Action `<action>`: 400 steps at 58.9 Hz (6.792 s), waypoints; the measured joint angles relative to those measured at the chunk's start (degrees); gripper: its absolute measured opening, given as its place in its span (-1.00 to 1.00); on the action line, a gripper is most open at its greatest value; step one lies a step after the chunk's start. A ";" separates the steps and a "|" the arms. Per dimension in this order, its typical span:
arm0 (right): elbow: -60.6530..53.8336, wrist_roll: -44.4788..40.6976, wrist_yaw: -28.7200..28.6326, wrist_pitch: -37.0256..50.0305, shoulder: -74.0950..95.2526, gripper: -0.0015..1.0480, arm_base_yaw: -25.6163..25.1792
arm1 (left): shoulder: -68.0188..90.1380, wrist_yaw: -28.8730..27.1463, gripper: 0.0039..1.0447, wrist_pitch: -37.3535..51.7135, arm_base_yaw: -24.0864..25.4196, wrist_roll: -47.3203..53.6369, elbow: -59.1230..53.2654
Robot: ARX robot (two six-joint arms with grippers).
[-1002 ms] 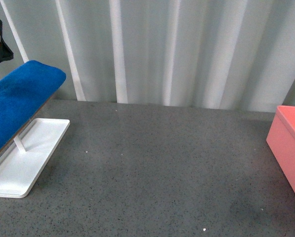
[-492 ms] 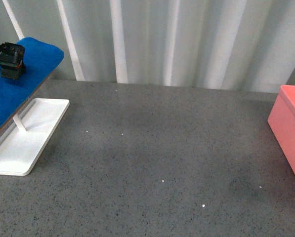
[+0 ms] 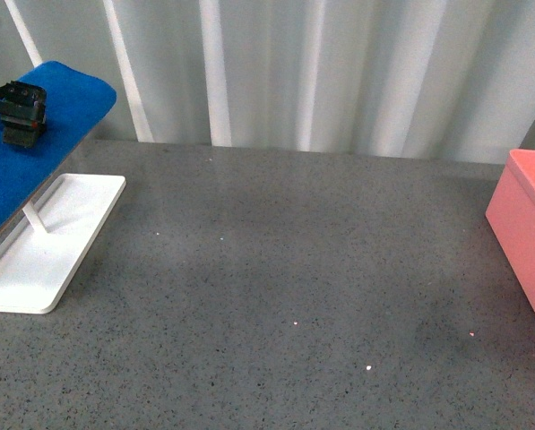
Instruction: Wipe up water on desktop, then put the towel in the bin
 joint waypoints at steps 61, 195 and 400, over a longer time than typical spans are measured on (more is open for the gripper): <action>0.00 0.02 0.00 0.00 0.00 0.87 0.00 | -31.34 20.50 -0.93 -2.16 -11.08 -19.15 -11.72; 50.58 10.10 -48.98 20.44 95.47 0.87 20.09 | -32.15 14.27 -0.93 4.74 -33.92 -28.76 -14.53; 50.31 18.73 -39.34 19.65 95.01 -0.90 19.02 | -84.08 0.02 -0.93 21.20 -7.39 -17.94 -69.59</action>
